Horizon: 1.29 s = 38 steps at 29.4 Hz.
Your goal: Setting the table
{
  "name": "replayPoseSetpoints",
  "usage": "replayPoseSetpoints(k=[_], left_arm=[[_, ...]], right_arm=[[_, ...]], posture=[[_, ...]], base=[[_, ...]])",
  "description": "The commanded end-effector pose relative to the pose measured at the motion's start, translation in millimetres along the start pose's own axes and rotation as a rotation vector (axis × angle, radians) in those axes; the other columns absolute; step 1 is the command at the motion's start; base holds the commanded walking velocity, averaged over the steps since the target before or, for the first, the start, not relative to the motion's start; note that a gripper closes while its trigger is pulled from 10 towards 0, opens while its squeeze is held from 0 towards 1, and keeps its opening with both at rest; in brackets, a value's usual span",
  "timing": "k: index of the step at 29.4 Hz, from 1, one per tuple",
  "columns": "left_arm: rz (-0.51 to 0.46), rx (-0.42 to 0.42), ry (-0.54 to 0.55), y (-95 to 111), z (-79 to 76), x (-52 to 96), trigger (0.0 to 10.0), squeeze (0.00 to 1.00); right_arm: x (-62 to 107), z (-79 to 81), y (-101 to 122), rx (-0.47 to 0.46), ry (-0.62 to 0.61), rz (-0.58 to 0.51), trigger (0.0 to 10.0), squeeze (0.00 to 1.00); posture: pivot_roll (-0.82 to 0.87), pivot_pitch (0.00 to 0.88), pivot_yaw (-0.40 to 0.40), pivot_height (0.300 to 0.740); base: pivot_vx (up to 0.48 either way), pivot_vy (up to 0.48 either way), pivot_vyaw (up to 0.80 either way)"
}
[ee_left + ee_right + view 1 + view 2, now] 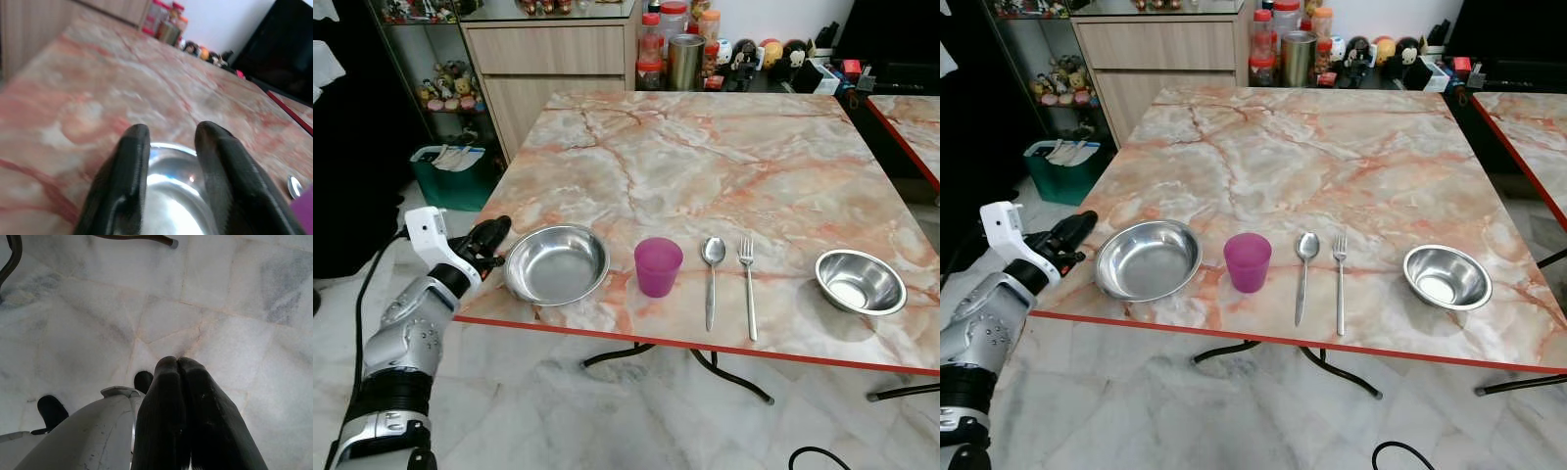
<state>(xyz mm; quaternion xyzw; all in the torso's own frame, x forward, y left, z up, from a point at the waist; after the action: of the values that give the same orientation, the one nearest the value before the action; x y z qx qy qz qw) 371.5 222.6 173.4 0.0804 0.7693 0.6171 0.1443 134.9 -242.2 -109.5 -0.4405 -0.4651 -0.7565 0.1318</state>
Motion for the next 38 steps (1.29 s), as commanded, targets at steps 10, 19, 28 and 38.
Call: replayPoseSetpoints(k=[10,19,28,38], left_arm=[[0.067,0.138,0.008,-11,-6.1,-3.4,10.0,0.0],[0.247,0.102,0.215,-44,19.5,9.1,10.0,0.0],[0.147,0.16,0.27,-29,25.7,5.4,10.0,0.0],[-0.005,0.198,0.234,11,24.2,-2.6,10.0,0.0]], right_arm=[[2.5,-4.7,-7,-0.025,-0.022,0.017,10.0,0.0],[2.4,-3.4,-9,-0.03,-0.022,0.022,10.0,0.0],[3.6,-11.8,-7,-0.027,-0.032,0.025,10.0,0.0],[4.4,-15.2,-6,-0.022,-0.036,0.025,10.0,0.0]], posture=[[0.0,0.139,0.052,0.74],[0.0,0.131,0.051,0.74],[0.0,0.127,0.041,0.74],[0.0,0.127,0.035,0.74]], base=[[0.0,0.0,0.0],[0.0,0.0,0.0],[0.0,0.0,0.0],[0.0,0.0,0.0]])
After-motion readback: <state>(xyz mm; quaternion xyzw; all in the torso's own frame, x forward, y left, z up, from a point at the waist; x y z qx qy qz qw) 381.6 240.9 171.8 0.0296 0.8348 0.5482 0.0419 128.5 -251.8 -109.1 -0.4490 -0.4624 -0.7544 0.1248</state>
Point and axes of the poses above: a point about 5 cm out from each wrist's last joint towards the gripper, its own x axis pointing back from the gripper into the wrist, its own y axis along the axis of the wrist's last joint, z = x × y, the point moved 2 cm from there along -x, pointing out of the wrist towards the gripper, and after that the axes turned 11 degrees about -x, right-handed, at the moved point
